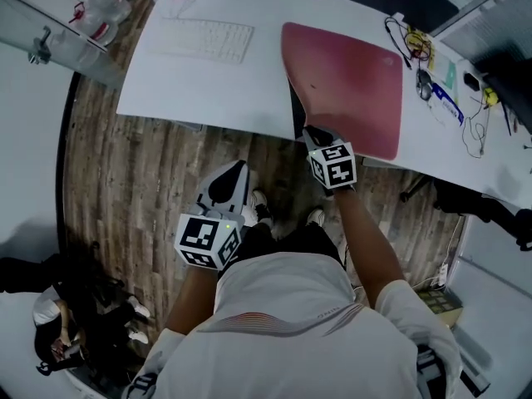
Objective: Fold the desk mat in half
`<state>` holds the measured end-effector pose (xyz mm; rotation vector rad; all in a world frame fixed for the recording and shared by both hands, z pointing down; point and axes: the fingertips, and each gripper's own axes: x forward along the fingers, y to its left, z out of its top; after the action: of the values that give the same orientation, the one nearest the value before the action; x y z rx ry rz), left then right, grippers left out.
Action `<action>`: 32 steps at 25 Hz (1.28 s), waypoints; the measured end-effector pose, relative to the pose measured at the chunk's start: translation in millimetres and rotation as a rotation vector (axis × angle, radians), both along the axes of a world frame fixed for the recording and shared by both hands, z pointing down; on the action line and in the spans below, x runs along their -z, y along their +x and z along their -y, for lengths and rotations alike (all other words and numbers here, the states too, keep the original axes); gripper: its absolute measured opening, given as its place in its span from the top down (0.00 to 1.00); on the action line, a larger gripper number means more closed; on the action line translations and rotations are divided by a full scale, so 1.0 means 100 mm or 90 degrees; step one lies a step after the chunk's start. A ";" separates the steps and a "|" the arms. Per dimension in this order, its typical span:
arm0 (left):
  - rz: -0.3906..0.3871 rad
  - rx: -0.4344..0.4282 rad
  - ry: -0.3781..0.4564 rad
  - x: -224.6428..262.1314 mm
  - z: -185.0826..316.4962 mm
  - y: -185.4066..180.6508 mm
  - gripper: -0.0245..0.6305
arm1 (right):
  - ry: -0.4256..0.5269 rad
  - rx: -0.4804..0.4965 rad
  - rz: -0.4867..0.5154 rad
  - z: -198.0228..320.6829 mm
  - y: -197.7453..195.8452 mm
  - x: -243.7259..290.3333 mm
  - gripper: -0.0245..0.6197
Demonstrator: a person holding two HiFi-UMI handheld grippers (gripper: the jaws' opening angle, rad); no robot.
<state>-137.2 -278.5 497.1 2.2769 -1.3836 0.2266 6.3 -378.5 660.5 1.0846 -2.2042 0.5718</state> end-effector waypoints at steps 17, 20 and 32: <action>0.002 -0.077 0.051 0.39 -0.07 1.57 0.94 | -0.016 -0.330 0.037 -0.48 2.75 -0.15 0.84; 0.009 -0.083 0.052 0.39 -0.13 1.70 0.94 | -0.028 -0.337 0.020 -0.56 3.01 -0.24 0.84; 0.024 -0.103 0.079 0.60 -0.14 1.84 0.94 | 0.078 -0.354 -0.015 -0.60 3.31 0.31 0.79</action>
<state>46.9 -264.1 437.0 2.5028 -1.2642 0.2434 337.2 -318.9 629.9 1.7777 -1.9271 0.6511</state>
